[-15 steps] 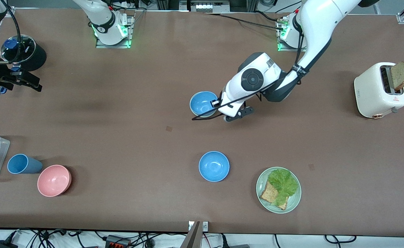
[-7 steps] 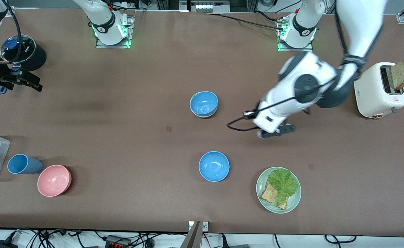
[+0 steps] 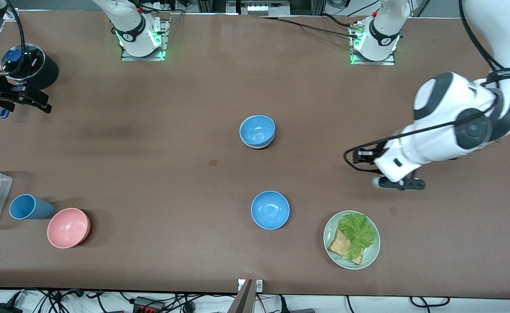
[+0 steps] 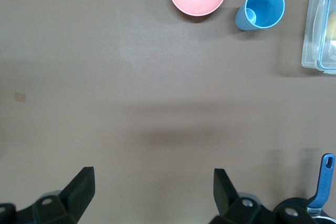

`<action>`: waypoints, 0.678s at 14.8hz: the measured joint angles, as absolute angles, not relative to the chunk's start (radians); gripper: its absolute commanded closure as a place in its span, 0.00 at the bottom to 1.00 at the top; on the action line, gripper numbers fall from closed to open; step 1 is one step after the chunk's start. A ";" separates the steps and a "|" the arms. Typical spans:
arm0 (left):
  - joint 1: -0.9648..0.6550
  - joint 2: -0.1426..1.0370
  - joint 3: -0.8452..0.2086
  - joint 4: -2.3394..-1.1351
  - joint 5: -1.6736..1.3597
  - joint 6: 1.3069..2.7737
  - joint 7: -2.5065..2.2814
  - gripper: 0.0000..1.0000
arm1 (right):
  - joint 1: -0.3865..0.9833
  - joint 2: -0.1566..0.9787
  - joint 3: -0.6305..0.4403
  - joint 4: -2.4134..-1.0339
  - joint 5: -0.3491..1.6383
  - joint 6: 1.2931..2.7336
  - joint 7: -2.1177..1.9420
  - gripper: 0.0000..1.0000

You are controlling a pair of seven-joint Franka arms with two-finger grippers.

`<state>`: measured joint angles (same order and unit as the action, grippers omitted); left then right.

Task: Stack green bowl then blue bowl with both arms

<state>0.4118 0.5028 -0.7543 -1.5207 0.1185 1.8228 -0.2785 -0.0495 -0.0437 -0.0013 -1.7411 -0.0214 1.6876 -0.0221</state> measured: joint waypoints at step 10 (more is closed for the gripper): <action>0.288 0.399 -0.411 -1.442 0.065 1.755 0.061 0.00 | -0.049 -0.044 -0.001 -1.745 -0.021 1.688 -0.022 0.00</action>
<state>0.2881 0.3987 -0.4110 -1.4424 0.0647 1.7546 0.0609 -0.0494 -0.0438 -0.0012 -1.7454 -0.0214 1.6879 -0.0221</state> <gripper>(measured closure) 0.000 0.000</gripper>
